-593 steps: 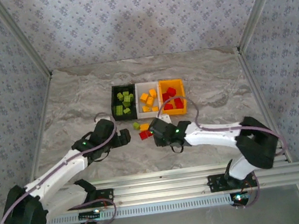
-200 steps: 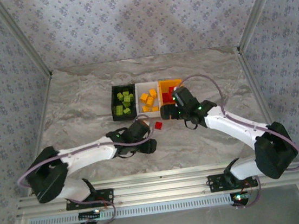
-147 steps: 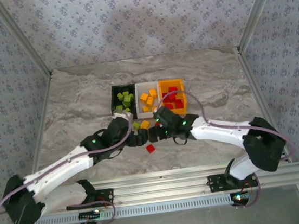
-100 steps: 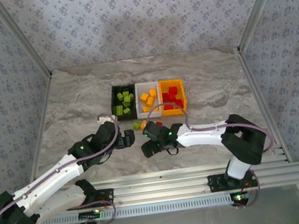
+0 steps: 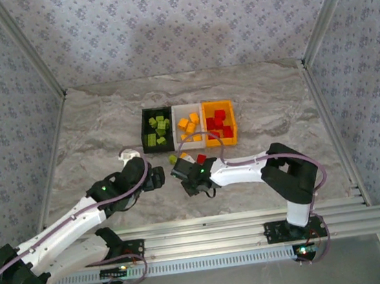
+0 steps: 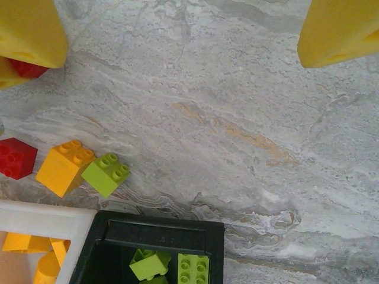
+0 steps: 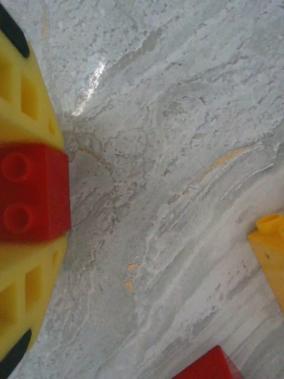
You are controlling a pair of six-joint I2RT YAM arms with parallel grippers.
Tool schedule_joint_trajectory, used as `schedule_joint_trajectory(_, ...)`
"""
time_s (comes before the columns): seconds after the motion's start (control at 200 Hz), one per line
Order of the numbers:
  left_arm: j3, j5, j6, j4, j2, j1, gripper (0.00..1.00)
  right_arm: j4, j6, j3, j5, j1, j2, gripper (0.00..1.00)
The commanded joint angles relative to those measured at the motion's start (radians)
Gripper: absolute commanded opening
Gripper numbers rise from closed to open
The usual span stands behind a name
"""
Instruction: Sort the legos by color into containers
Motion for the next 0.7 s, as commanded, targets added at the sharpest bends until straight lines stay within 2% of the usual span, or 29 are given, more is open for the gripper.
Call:
schedule_joint_trajectory(0.0, 0.005, -0.017, 0.004, 0.014, 0.004, 0.009, 1.00, -0.030, 0.017, -0.035, 0.005, 0.002, -0.076, 0.36)
schedule_joint_trajectory(0.17, 0.001, 0.001, 0.030, 0.077, 0.037, 0.012, 1.00, -0.074, -0.010, -0.063, 0.044, -0.069, -0.249, 0.33)
schedule_joint_trajectory(0.33, 0.017, 0.029, 0.051, 0.123, 0.121, 0.012, 0.99, -0.085, -0.078, 0.012, 0.031, -0.263, -0.343, 0.34)
schedule_joint_trajectory(0.45, 0.036, 0.045, 0.067, 0.143, 0.173, 0.009, 0.99, -0.054, -0.094, 0.100, 0.028, -0.404, -0.278, 0.36)
schedule_joint_trajectory(0.62, 0.021, 0.055, 0.101, 0.211, 0.182, 0.009, 0.99, -0.038, -0.110, 0.276, 0.005, -0.548, -0.069, 0.40)
schedule_joint_trajectory(0.67, 0.007, 0.058, 0.111, 0.242, 0.171, 0.009, 1.00, -0.031, -0.113, 0.315, -0.001, -0.573, -0.023, 0.45)
schedule_joint_trajectory(0.695, 0.002, 0.065, 0.114, 0.255, 0.167, 0.011, 1.00, -0.029, -0.114, 0.334, -0.010, -0.583, -0.004, 0.52)
